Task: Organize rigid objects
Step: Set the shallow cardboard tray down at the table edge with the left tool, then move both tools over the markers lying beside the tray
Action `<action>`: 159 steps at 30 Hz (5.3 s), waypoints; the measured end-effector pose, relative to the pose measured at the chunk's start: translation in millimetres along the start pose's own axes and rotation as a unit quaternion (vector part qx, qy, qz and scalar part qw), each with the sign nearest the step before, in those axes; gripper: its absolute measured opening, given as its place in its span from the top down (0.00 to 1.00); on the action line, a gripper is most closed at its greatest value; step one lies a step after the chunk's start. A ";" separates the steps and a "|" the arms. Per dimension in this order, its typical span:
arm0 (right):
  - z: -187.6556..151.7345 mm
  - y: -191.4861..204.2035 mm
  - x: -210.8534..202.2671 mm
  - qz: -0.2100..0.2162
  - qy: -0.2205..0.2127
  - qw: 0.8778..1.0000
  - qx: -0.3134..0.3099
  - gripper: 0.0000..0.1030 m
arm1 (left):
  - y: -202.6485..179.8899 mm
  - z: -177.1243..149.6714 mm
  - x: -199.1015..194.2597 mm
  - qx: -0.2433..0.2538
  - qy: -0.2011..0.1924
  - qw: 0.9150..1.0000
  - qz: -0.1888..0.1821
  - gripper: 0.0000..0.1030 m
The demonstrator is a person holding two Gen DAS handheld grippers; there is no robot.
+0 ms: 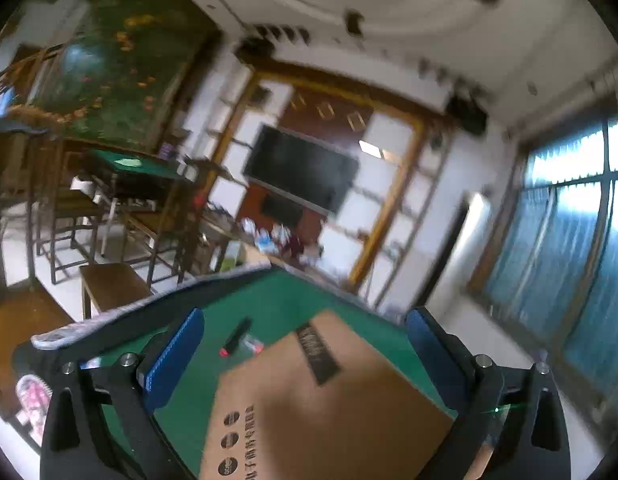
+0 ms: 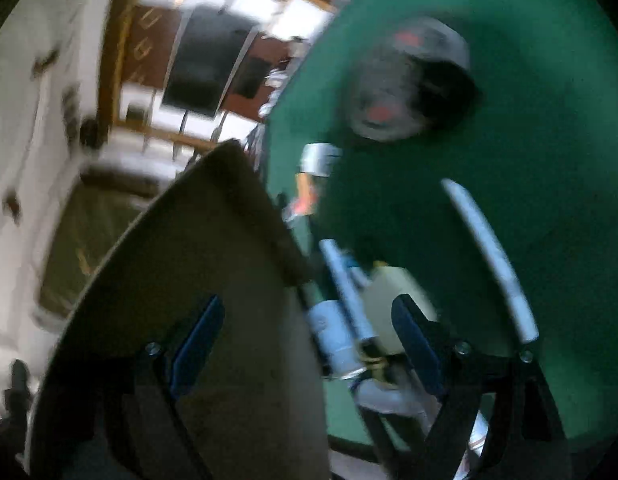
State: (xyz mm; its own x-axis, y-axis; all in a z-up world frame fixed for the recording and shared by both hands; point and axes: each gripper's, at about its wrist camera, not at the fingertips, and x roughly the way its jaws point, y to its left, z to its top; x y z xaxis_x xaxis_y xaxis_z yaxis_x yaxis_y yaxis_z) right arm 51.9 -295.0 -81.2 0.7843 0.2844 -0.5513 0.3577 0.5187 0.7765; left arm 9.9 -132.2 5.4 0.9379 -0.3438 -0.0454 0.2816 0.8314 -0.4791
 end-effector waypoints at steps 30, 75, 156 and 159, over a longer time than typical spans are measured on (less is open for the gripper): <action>-108.1 50.3 17.8 -0.007 0.028 0.905 -0.425 0.19 | 155.0 -46.7 -20.9 0.165 0.070 0.919 0.351 0.01; -59.9 -51.0 -51.6 -0.050 0.063 0.954 -0.288 0.19 | 64.8 -91.7 -12.9 0.187 0.352 0.902 0.165 0.01; -35.0 -69.5 -49.4 -0.057 0.050 0.963 -0.258 0.19 | 54.1 -110.3 0.4 0.233 0.389 0.876 0.161 0.06; -35.1 -69.1 -49.3 -0.057 0.051 0.963 -0.259 0.19 | 55.3 -108.7 1.7 0.232 0.395 0.875 0.160 0.06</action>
State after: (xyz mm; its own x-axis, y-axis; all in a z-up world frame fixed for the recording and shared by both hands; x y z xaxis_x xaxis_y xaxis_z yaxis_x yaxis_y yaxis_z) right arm -29.3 -316.6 -118.4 0.6912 0.2660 -0.6720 0.1170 0.8764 0.4672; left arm 5.1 -134.3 -116.5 0.6034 -0.1029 -0.7908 0.2528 0.9652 0.0673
